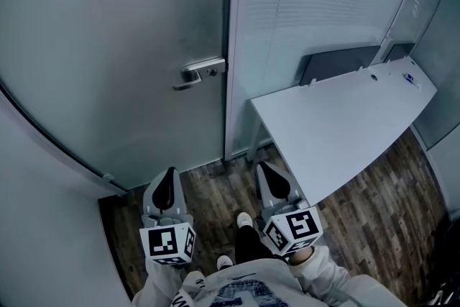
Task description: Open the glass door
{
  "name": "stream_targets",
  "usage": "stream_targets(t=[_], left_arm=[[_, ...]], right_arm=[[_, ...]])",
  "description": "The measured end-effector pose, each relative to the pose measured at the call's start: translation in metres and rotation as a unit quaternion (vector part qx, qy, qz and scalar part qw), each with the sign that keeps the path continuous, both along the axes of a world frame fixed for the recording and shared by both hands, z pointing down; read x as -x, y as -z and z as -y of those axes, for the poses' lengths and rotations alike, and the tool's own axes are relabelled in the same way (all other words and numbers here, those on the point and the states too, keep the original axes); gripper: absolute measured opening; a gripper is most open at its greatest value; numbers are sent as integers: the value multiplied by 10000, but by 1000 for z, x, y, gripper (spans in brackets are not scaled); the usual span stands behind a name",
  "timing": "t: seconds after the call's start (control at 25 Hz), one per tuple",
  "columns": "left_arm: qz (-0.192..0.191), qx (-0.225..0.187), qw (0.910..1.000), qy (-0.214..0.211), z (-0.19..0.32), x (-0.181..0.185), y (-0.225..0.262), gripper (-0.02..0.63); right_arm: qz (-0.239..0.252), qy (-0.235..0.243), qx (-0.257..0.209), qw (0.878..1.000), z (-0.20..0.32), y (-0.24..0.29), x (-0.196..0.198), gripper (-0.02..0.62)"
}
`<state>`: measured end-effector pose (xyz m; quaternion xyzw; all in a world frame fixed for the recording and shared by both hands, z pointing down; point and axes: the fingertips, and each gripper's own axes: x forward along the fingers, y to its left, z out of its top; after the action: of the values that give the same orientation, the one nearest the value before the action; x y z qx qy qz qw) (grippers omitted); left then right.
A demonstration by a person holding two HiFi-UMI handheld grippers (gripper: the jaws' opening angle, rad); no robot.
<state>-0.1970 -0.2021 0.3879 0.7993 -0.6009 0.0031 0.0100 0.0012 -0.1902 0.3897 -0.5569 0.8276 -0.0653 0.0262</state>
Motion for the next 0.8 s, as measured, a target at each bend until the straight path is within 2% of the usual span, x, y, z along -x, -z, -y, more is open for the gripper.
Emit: stream_targets(t=[0.52, 0.8], left_arm=[[308, -23, 9984, 467, 117, -31, 2, 5], [418, -52, 9956, 836, 158, -45, 8, 5]], right_arm=[[153, 470, -53, 9988, 134, -1, -28, 3], [181, 768, -59, 9969, 184, 2, -47, 3]])
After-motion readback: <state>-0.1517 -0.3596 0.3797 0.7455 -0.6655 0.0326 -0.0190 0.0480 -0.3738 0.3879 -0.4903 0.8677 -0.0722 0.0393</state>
